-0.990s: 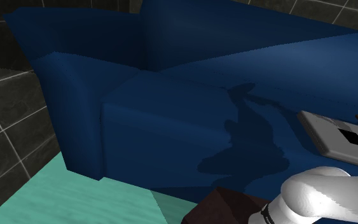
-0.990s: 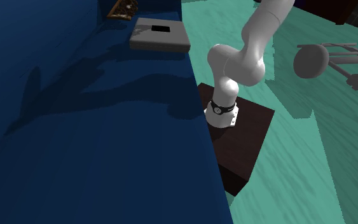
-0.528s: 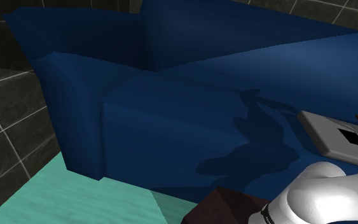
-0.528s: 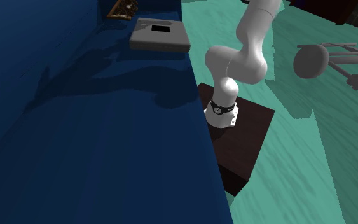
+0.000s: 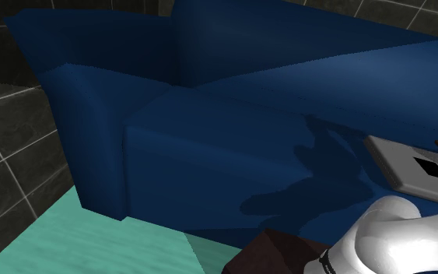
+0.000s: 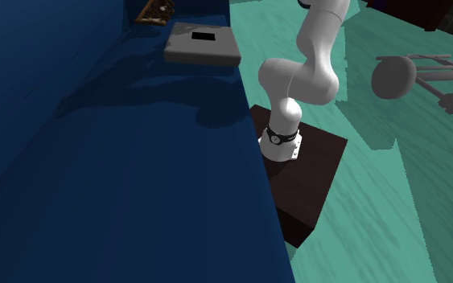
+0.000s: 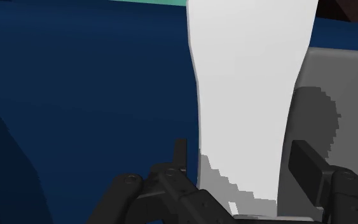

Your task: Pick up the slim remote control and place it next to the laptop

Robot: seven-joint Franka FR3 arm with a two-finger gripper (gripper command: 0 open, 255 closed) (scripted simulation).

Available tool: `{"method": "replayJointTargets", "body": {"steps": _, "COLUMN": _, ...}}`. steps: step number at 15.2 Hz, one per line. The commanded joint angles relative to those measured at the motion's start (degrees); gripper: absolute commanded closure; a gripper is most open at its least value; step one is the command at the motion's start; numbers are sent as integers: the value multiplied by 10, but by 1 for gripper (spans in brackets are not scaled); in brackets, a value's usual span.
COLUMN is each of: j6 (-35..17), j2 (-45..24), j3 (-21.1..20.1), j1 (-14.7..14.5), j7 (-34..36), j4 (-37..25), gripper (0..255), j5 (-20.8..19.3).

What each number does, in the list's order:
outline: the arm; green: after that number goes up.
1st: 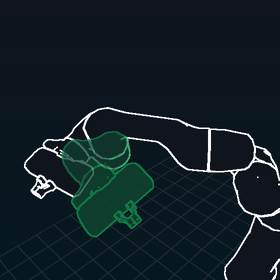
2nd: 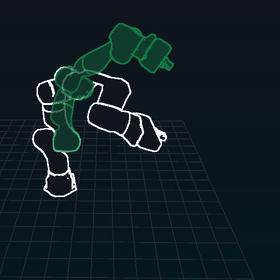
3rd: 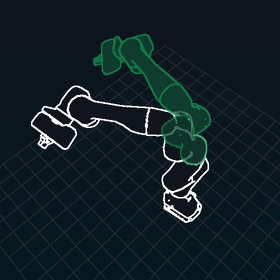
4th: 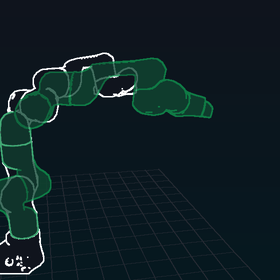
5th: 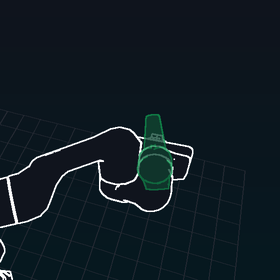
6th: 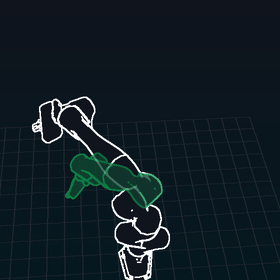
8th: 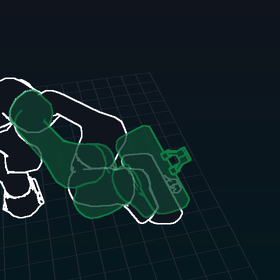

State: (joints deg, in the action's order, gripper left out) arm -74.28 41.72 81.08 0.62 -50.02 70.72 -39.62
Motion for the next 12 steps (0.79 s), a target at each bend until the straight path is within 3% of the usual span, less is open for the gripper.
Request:
{"method": "replayJointTargets", "body": {"steps": 1, "j6": -16, "j2": 6, "j3": -8, "j1": 17, "j7": 5, "j4": 27, "gripper": 255, "j5": -1}}
{"method": "replayJointTargets", "body": {"steps": 12, "j6": -92, "j2": 40, "j3": -26, "j1": 80, "j7": 29, "j4": 150, "gripper": 255, "j5": -16}}
